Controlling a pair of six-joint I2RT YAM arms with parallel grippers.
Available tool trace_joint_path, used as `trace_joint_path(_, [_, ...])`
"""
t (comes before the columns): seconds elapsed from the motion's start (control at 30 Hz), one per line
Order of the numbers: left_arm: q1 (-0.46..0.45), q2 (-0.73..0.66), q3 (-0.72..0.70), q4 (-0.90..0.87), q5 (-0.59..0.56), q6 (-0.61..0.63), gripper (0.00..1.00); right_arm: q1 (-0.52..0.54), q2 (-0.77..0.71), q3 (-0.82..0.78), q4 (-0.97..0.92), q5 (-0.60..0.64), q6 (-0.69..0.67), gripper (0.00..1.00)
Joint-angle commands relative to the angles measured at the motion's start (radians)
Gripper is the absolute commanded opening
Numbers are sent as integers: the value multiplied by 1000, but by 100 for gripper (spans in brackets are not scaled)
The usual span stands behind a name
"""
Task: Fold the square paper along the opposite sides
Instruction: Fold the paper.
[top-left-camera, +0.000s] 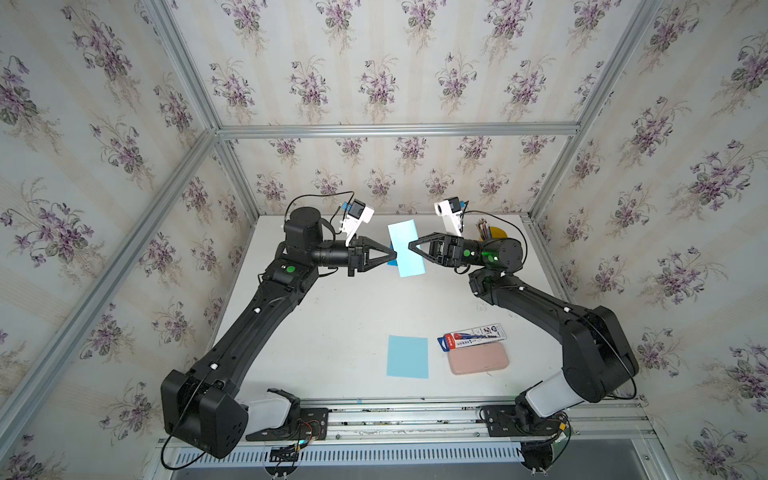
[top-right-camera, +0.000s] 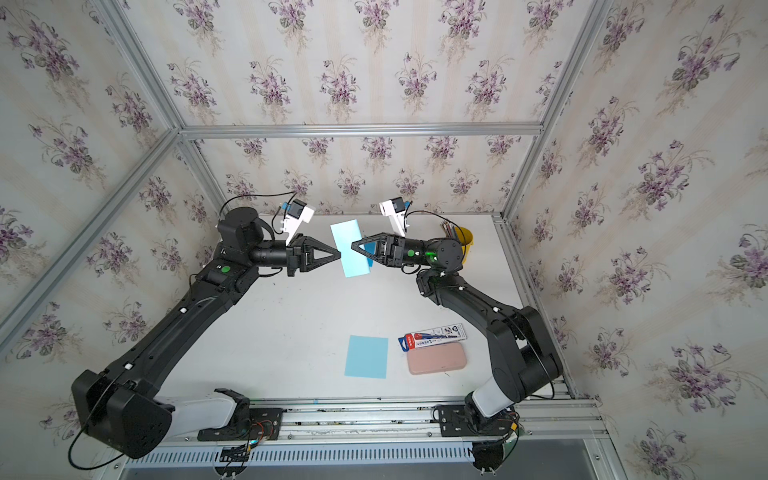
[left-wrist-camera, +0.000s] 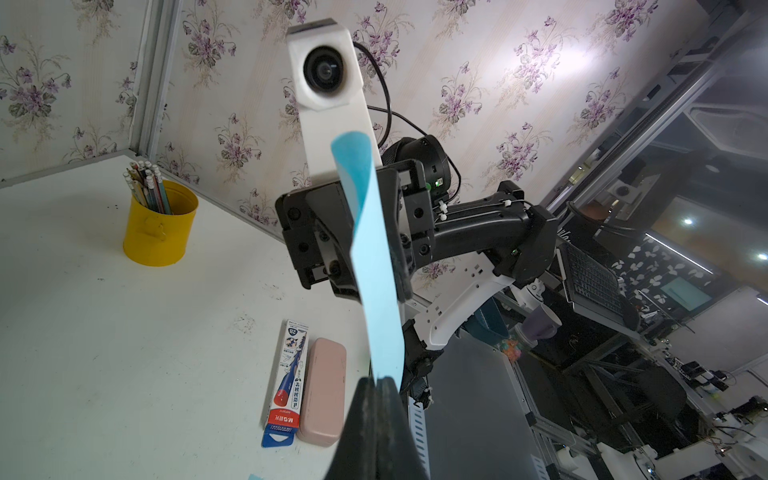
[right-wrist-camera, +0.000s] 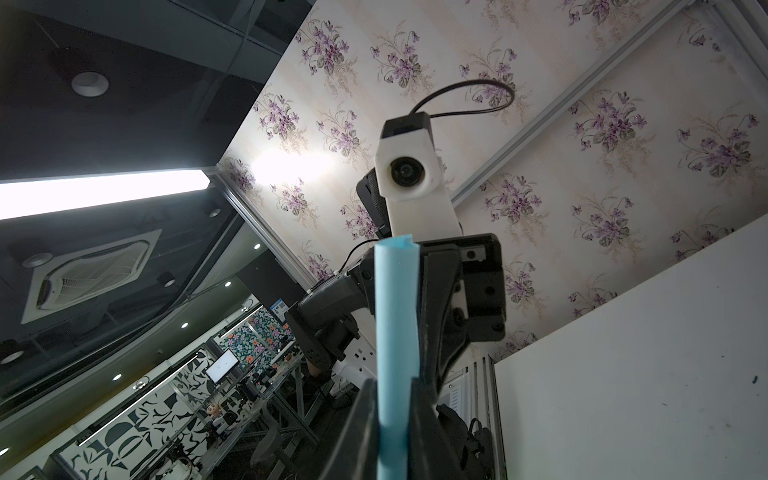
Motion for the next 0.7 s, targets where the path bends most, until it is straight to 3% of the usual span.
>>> trace_joint_path(0.0, [0,-4,3,39,10,-5,0,-1,4,10,50,-1,9,10])
trace_joint_path(0.3, [0,-4,1,49,-3,-19,1,-4,2,9,45,4,5,1])
trace_joint_path(0.4, [0,-4,-3,70,-10,-38,17,-7,0,8,43,7,2,1])
trace_joint_path(0.53, [-1,0,-34,205,-29,-144,49,-8,-3,8,32,13,-8,0])
trace_joint_path(0.67, [-15,18,-70,353,-64,-256,54,-8,-6,9,17,19,-23,0])
